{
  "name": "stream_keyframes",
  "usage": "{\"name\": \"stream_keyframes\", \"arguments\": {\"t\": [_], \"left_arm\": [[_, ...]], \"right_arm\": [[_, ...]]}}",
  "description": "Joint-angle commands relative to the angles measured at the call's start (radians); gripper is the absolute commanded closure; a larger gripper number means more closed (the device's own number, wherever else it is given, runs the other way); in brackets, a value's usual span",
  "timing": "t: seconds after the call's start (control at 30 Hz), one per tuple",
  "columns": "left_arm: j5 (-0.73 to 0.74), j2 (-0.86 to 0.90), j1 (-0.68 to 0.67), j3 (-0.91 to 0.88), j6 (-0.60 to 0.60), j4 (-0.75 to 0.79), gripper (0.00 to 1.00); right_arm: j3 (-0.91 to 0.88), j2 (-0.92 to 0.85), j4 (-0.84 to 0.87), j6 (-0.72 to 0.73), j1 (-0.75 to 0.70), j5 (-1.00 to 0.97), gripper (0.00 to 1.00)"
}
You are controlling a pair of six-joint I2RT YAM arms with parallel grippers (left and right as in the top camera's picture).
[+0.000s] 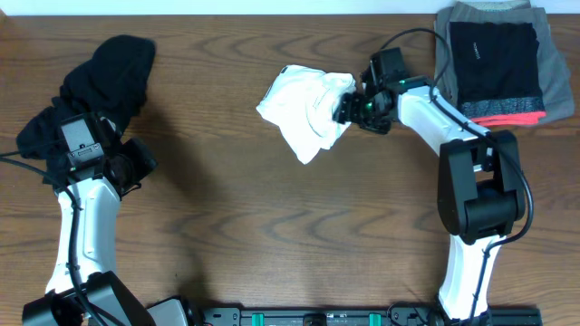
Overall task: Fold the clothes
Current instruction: 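Grasp the white shirt bundle's right edge with the right gripper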
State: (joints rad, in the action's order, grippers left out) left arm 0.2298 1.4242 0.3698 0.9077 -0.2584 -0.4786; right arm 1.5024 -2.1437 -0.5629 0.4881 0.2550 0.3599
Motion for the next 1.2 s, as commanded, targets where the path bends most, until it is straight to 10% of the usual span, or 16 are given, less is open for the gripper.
{"name": "stream_keyframes", "arguments": {"t": [0.0, 0.8, 1.17], "left_arm": [[0.002, 0.006, -0.002, 0.016, 0.002, -0.004, 0.87], [0.003, 0.006, -0.002, 0.016, 0.002, -0.01, 0.87], [0.003, 0.007, -0.002, 0.016, 0.002, -0.01, 0.87]], "right_arm": [[0.0, -0.008, 0.015, 0.132, 0.036, 0.075, 0.08], [0.0, 0.026, -0.027, 0.084, 0.033, 0.163, 0.07], [-0.004, 0.093, -0.011, 0.151, 0.073, -0.122, 0.05]]}}
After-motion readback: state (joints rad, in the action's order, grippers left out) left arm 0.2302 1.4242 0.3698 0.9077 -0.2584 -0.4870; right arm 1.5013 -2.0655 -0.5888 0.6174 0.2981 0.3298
